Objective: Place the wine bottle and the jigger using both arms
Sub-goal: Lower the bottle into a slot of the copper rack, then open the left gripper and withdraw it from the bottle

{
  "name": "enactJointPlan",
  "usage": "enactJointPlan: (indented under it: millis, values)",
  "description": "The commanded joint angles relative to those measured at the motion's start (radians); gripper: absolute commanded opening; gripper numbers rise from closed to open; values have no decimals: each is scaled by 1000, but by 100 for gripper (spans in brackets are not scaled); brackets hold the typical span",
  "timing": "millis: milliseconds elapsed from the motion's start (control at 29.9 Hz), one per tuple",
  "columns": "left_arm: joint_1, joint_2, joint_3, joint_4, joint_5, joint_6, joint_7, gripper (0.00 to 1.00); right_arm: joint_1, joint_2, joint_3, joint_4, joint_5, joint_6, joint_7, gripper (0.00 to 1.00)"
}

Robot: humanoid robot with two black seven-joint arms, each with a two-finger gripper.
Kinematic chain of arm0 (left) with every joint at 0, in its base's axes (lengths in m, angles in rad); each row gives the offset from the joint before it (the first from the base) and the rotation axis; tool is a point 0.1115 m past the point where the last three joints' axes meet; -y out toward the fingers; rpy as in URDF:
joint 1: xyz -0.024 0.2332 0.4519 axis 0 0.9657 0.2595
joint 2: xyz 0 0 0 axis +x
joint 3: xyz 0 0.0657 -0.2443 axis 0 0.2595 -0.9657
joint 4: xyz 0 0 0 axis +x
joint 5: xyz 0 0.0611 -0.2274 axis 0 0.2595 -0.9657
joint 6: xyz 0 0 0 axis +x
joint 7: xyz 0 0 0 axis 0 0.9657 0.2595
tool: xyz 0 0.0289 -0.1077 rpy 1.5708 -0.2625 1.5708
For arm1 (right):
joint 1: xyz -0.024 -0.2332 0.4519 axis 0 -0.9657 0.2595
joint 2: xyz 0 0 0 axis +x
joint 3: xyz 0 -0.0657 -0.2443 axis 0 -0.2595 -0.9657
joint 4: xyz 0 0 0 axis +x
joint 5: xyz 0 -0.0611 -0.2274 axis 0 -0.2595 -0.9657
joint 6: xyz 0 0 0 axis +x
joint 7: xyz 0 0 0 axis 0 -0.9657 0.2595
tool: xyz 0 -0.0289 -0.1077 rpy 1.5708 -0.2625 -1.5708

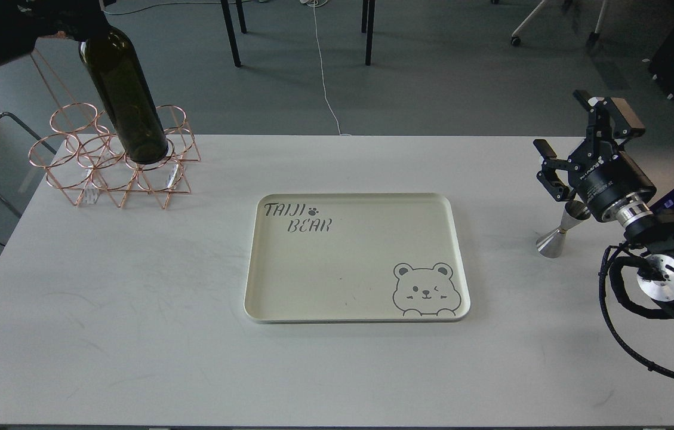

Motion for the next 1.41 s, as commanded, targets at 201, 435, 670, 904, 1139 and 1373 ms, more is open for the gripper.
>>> enactJointPlan:
  millis: [201,435,670,904,1139,1373]
  values:
    - [6,-15,23,16,0,6,0,11,0,0,-1,0,0,0,0,97]
    - [11,-15,37,27,-5,24,0,12,-1,-1,-1,0,0,0,0,97]
    - [19,-17,43,67,-7,33,0,15,-1,0,1,0,0,0,0,97]
    - [37,-52,43,94,-14,35,0,15,-1,-1,1,1,0,0,0,97]
    - [66,-54,44,100,-45,35,0,16,-1,-1,1,1,0,0,0,97]
    - [100,-58,43,108,-63,36,0,18,-1,-1,-1,4,0,0,0,97]
